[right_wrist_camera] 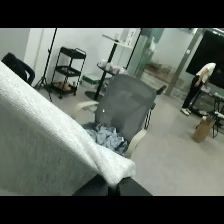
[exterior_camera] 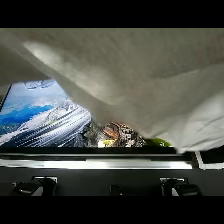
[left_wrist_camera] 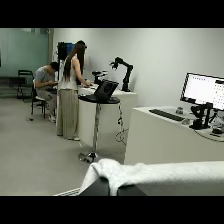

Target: Fold the shirts.

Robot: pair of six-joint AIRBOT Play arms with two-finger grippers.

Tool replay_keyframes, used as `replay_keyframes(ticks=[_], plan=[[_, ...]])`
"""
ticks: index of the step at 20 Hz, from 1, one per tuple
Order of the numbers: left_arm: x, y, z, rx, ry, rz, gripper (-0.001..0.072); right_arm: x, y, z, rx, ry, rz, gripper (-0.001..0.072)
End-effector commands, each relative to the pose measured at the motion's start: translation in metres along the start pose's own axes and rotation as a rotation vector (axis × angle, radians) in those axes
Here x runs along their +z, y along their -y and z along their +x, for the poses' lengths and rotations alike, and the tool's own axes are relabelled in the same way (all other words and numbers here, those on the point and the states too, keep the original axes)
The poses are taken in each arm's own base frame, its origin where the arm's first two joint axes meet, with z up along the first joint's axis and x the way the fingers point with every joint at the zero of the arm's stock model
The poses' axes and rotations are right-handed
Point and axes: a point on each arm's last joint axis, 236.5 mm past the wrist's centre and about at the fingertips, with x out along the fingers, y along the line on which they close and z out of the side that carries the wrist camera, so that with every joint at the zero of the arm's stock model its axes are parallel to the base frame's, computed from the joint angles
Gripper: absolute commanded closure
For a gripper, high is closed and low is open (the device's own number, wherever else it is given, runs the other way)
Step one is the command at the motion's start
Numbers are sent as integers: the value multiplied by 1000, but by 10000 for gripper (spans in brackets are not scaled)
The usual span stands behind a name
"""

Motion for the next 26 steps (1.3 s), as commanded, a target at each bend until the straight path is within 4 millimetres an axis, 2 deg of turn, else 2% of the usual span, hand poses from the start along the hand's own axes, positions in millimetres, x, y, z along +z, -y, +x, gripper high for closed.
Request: replay_keyframes(ticks=[1, 2, 4, 5, 7, 8, 10, 13, 15, 17, 18, 19, 20, 22, 23, 25, 26], plan=[[10, 5, -1, -15, 23, 1, 680, 1, 1, 0, -3, 2, 17, 662], [5, -1, 6, -5, 8, -1, 679, -6, 3, 10, 2, -19, 24, 662], [-17, -23, 30, 25, -51, -16, 679, -28, 6, 40, 22, -81, 71, 662], [-34, -37, 44, 45, -95, -29, 679, -47, 8, 62, 37, -129, 90, 662], [-92, -72, 80, 86, -238, -72, 678, -98, 10, 113, 75, -247, 136, 662], [-133, -92, 99, 106, -333, -104, 678, -131, 9, 140, 98, -316, 162, 661], [-226, -131, 129, 147, -526, -182, 678, -214, 0, 194, 152, -478, 227, 661], [-376, -175, 153, 187, -803, -320, 678, -343, -37, 256, 251, -679, 394, 660], [-465, -191, 153, 199, -978, -404, 678, -408, -74, 272, 334, -783, 542, 660], [-536, -196, 142, 201, -1130, -474, 677, -459, -110, 271, 412, -900, 683, 660], [-564, -196, 134, 201, -1194, -508, 677, -477, -125, 266, 446, -953, 734, 660], [-589, -194, 126, 195, -1253, -544, 677, -493, -140, 260, 484, -1004, 774, 660], [-605, -189, 122, 183, -1291, -585, 677, -506, -150, 254, 512, -1043, 797, 660], [-625, -180, 119, 162, -1321, -657, 677, -521, -159, 249, 530, -1082, 815, 660], [-628, -178, 120, 157, -1322, -673, 677, -522, -159, 250, 527, -1083, 815, 597], [-622, -181, 118, 141, -1326, -657, 677, -511, -153, 248, 546, -1063, 803, 91], [-615, -184, 115, 113, -1340, -638, 677, -498, -148, 238, 600, -1050, 749, 27]])
